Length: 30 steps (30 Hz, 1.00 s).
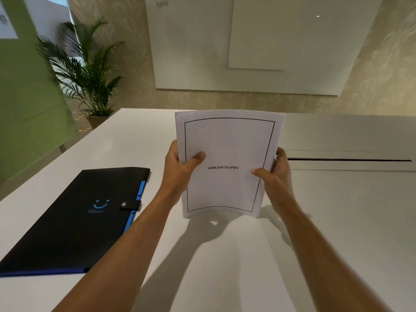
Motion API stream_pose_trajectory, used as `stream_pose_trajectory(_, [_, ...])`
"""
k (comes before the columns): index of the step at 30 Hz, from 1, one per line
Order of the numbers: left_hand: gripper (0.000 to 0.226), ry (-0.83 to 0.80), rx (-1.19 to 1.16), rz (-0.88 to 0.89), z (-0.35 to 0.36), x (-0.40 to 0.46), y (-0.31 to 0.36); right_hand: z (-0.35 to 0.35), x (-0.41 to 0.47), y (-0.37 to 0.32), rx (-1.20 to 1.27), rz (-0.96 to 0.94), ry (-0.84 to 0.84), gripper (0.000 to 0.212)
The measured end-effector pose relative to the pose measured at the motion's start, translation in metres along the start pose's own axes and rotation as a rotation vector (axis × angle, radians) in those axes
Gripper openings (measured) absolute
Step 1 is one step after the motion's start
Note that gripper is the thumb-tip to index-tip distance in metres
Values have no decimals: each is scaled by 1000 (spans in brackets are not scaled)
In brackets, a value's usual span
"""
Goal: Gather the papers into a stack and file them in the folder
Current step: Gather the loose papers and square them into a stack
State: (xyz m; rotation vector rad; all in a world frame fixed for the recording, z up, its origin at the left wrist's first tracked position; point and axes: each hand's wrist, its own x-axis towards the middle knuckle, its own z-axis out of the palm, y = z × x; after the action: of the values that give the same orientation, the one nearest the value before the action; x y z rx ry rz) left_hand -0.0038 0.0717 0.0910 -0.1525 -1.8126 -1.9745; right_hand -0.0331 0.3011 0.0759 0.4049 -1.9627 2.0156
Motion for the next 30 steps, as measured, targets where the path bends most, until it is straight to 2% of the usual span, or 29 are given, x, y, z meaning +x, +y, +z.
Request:
stream_pose_trajectory(4, [39,41,18,-46,8,-7,-12,5,-9,13,-31,63,31,44])
stream_pose_trajectory(8, [18,38,41,-26,7,-7,-11,-2,-9,19,-37,66,-7,41])
stream_pose_trajectory(13, [14,8,57,-53,15,-9,-18,1,-9,26,-110,51,-14,37])
stream_pose_trajectory(16, [17,8,63,-63,15,-6,-18,-7,-4,31,-149,61,68,30])
stream_pose_trajectory(18, [28,21,62,-69,13,-3,-20,-18,-1,33,-150,88,118,27])
stream_pose_trajectory(20, [43,121,88,-104,8,3,-27,-30,1,36,-140,138,168,28])
stream_pose_trajectory(21, [47,182,145,-140,6,6,-32,-37,3,39,-123,176,192,29])
stream_pose_trajectory(23, [50,243,404,-242,-3,14,-48,-50,5,45,-64,273,229,32])
stream_pose_trajectory(26, [67,187,793,-439,-15,22,-73,-66,4,53,-16,418,251,32])
stream_pose_trajectory(30, [91,126,1083,-583,-17,28,-93,-76,-1,69,-35,571,269,33])
